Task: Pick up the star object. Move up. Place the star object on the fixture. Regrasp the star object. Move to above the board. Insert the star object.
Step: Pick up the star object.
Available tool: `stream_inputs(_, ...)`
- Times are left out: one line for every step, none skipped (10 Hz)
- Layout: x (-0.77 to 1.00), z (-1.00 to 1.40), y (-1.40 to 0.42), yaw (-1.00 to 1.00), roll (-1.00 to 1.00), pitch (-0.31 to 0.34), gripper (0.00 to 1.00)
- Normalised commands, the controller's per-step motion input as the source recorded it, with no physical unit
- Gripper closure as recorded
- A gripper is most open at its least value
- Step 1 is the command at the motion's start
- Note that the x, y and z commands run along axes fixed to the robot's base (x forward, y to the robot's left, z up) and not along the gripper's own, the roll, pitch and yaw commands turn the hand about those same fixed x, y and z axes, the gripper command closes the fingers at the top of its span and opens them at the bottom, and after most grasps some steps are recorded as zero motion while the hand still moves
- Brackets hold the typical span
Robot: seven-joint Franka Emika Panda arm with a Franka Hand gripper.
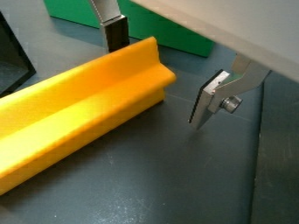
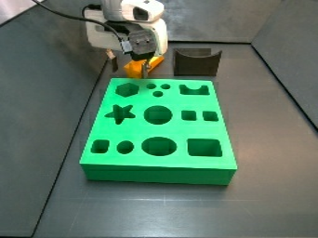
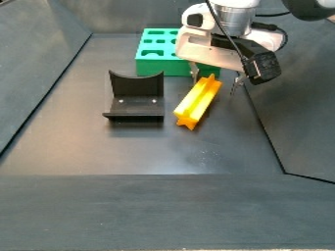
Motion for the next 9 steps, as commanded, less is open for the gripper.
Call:
stream_inputs(0.00,-0.03,0.00,-0.19,-0.11,-0.029,0.00)
stream_inputs(0.01,0.00,0.00,-0.13,-0.13,-0.043,0.00)
stream_inputs(0.00,0.00,0.04,-0.07,-0.22,-0.093,0.00)
stream_inputs(0.07,0.00,0.07,0.03,-0.21,-0.080,0.00)
stream_inputs(0.07,-0.01,0.04,0.00,-0.18,-0.063,0.00)
stream_inputs(0.06,-0.03,0.01,0.00,-0.14,-0.044,0.00)
stream_inputs(0.05,-0.02,0.00,0.00,-0.08,-0.011,0.00)
stream_inputs(0.03,-0.02,0.00,0.00,-0.05,0.000,0.00)
stream_inputs(0.02,-0.05,0.01,0.00,-0.05,-0.001,0.00)
